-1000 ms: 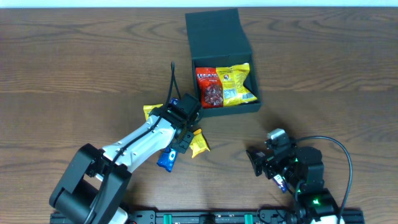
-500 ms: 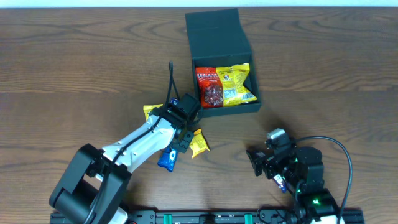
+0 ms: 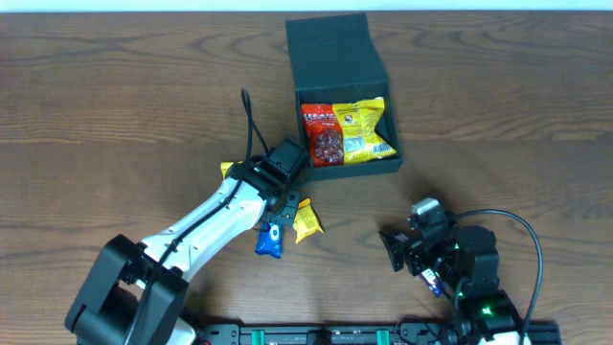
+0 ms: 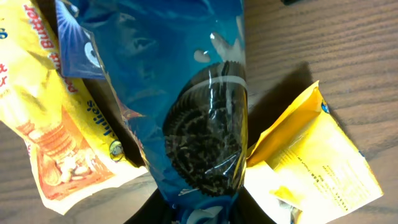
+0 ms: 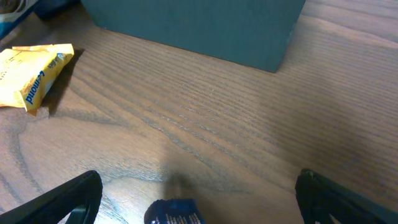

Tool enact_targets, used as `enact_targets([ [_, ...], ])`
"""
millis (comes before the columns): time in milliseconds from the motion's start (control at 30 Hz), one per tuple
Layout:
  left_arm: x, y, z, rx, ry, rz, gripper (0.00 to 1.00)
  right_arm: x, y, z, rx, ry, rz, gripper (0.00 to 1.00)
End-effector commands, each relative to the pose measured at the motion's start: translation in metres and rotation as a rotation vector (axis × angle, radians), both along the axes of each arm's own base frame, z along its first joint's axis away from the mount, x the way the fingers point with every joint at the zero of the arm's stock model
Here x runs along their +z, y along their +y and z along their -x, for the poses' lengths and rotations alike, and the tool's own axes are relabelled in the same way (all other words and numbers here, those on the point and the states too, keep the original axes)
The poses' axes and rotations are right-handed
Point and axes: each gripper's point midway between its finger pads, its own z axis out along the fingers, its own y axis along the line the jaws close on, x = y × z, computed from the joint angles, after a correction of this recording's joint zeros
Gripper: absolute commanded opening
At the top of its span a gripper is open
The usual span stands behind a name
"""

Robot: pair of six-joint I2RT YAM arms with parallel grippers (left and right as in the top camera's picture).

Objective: Pack container
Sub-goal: 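Lift the Oreo pack and carry it over the black box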

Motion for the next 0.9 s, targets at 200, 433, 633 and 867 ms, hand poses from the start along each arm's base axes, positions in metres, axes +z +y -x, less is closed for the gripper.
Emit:
enact_targets([
  [200, 0.046, -0.018, -0.027, 0.099, -0.077, 0.078, 0.18, -0.001, -0.002, 0.000, 0.000, -0.002, 0.008, 0.99],
  [433, 0.098, -0.038, -0.057, 0.099, -0.176, 0.151, 0.19, -0.001, -0.002, 0.000, 0.000, -0.002, 0.008, 0.99],
  [633, 0.146, -0.054, -0.097, 0.214, -0.346, 0.257, 0.19, -0.001, -0.002, 0.000, 0.000, -0.002, 0.008, 0.99],
  [867, 0.172, -0.077, -0.134, 0.491, -0.429, 0.497, 0.18, -0.001, -0.002, 0.000, 0.000, -0.002, 0.008, 0.99],
])
